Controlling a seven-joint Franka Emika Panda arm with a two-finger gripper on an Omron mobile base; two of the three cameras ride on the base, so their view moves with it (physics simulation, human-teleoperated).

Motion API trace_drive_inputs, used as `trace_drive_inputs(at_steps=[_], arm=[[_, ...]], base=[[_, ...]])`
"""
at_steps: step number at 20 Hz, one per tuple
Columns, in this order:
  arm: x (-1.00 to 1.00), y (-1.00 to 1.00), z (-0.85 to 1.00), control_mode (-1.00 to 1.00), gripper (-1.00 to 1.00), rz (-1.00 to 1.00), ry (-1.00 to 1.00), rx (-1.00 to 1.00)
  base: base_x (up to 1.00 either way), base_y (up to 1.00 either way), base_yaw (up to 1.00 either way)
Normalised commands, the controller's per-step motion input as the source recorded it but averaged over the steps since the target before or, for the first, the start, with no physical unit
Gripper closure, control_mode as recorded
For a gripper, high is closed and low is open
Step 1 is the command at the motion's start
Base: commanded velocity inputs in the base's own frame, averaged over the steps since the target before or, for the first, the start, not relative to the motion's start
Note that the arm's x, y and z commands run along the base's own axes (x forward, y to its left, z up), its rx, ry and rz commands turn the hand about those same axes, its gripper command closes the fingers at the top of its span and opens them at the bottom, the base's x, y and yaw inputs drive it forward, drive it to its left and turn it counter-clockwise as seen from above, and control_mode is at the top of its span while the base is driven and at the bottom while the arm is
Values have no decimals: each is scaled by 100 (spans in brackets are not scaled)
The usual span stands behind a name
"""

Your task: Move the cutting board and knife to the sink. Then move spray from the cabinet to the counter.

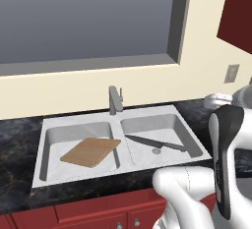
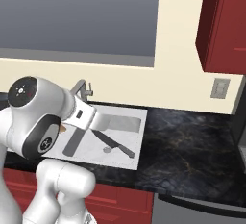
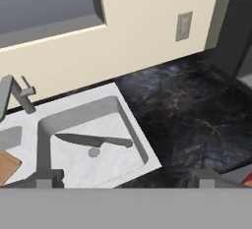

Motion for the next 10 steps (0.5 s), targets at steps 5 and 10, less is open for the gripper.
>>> trace_drive_inputs(at_steps=[5, 10], arm=[[2, 0, 0, -100, -100, 6, 0, 0], [13, 0, 0, -100, -100, 2, 0, 0]], base=[[0, 0, 0], [0, 0, 0]])
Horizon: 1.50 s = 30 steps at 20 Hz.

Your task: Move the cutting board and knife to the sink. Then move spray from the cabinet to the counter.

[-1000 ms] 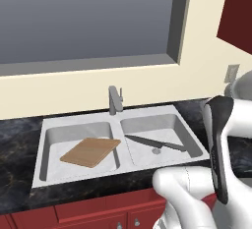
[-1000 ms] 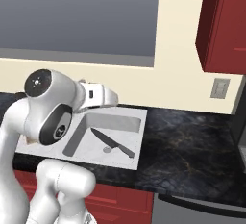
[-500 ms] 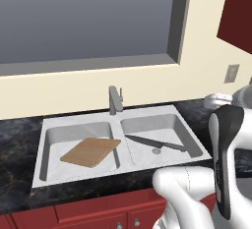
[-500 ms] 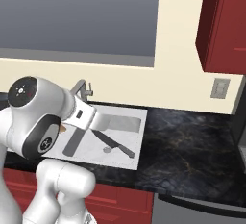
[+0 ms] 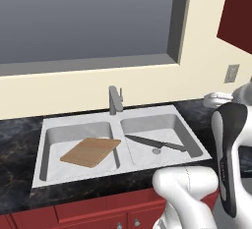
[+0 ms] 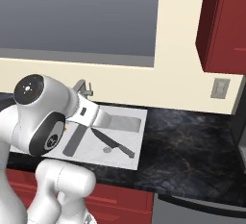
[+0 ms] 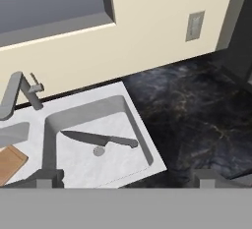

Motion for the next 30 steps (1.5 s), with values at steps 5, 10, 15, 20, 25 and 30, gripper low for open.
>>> trace_drive_inputs(at_steps=[5, 10, 15, 20, 25, 30], arm=[[0, 0, 0, 100, -100, 0, 0, 0], [0, 0, 0, 100, -100, 0, 0, 0], [0, 0, 0, 100, -100, 0, 0, 0], [0, 0, 0, 100, -100, 0, 0, 0], [0, 0, 0, 100, -100, 0, 0, 0], [0, 0, 0, 100, -100, 0, 0, 0]], base=[[-10, 0, 2], [-72, 0, 10], [-94, 0, 19], [-62, 4, 18], [-5, 37, 34], [0, 51, 76]])
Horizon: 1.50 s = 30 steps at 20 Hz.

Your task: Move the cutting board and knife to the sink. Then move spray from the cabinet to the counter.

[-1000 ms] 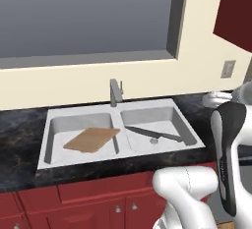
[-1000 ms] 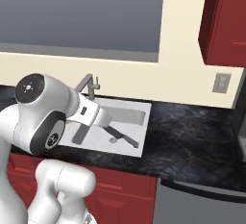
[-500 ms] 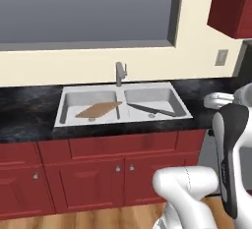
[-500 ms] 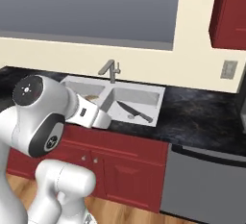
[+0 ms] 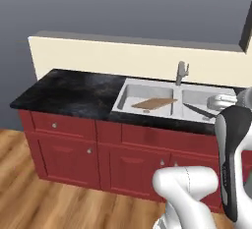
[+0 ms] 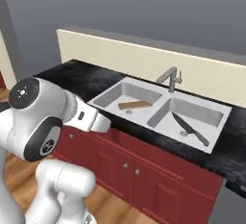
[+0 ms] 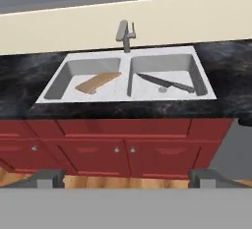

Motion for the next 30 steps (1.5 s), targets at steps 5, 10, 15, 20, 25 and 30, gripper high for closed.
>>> trace_drive_inputs(at_steps=[5, 10, 15, 20, 25, 30], arm=[[0, 0, 0, 100, -100, 0, 0, 0], [0, 0, 0, 100, -100, 0, 0, 0], [0, 0, 0, 100, -100, 0, 0, 0], [0, 0, 0, 100, -100, 0, 0, 0], [0, 0, 0, 100, -100, 0, 0, 0], [0, 0, 0, 100, -100, 0, 0, 0]], base=[[0, 23, 97], [0, 1, 100], [0, 0, 100], [0, 0, 100], [0, 0, 99], [10, 2, 90]])
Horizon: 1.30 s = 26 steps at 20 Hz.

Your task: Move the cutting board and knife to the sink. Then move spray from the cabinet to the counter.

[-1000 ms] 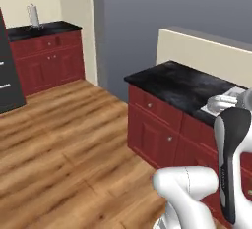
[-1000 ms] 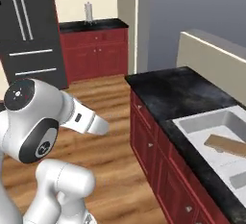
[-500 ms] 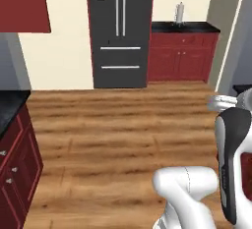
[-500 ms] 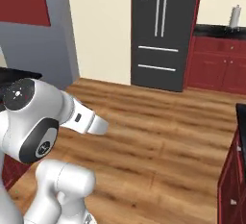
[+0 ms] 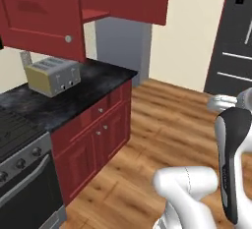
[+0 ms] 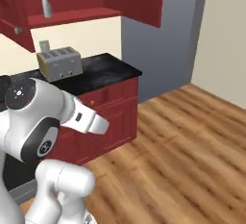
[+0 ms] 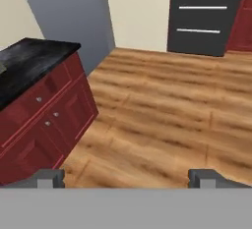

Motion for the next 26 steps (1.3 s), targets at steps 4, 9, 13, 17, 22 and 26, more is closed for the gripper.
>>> trace_drive_inputs(at_steps=[4, 9, 13, 17, 22, 26], arm=[[0, 0, 0, 100, -100, 0, 0, 0], [0, 0, 0, 100, -100, 0, 0, 0], [0, 0, 0, 100, -100, 0, 0, 0], [0, 0, 0, 100, -100, 0, 0, 0], [0, 0, 0, 100, -100, 0, 0, 0], [0, 0, 0, 100, -100, 0, 0, 0]], base=[[22, 0, 75], [66, -19, 41], [75, -35, 21], [77, -23, 18], [55, -2, 23], [60, 0, 37]])
